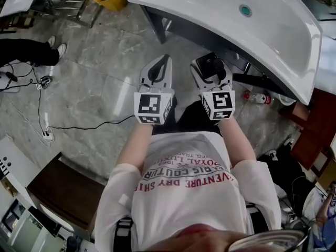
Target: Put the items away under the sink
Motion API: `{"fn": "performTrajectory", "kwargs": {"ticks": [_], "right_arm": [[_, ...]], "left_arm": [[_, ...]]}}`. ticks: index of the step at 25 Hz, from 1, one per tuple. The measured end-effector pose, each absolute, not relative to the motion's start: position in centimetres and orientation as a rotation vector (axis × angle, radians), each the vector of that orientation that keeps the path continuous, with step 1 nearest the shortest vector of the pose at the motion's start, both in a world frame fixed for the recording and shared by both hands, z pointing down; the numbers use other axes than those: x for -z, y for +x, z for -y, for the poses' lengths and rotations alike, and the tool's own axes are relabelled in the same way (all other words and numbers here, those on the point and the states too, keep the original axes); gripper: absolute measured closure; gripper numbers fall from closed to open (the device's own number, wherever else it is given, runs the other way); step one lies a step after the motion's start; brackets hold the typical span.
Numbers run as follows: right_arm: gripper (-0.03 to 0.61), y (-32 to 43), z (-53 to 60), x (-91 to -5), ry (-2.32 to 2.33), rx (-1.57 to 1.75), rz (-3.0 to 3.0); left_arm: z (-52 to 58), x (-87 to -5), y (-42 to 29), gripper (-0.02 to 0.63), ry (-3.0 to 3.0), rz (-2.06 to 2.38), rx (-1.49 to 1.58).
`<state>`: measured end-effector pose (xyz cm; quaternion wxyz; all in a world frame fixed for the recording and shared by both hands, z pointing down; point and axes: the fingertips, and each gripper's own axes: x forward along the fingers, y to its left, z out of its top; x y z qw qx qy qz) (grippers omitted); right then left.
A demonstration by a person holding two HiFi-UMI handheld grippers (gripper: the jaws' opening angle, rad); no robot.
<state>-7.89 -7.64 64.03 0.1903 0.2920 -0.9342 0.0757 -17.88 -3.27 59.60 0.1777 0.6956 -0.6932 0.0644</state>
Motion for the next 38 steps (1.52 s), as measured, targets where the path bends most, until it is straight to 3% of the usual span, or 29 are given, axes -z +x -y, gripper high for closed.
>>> {"fn": "performTrajectory", "kwargs": {"ticks": [14,28,38], "right_arm": [[0.207,-7.6,13.7,-80.7,0.993,-0.173,2.635],[0.207,-6.6,22.2,-82.4,1.261,-0.199,2.526],[0.207,-7.5,27.4,-83.1,1.344,-0.219,2.436]], "left_arm": [[8.2,-75.6,-15.4,0.591,2.168,1.892,-0.072],[11.0,-78.7,-15.8,0.591,2.175,1.820,0.066],[12.7,-79.7,-18.1,0.591,2.192,1.829,-0.012]]}}
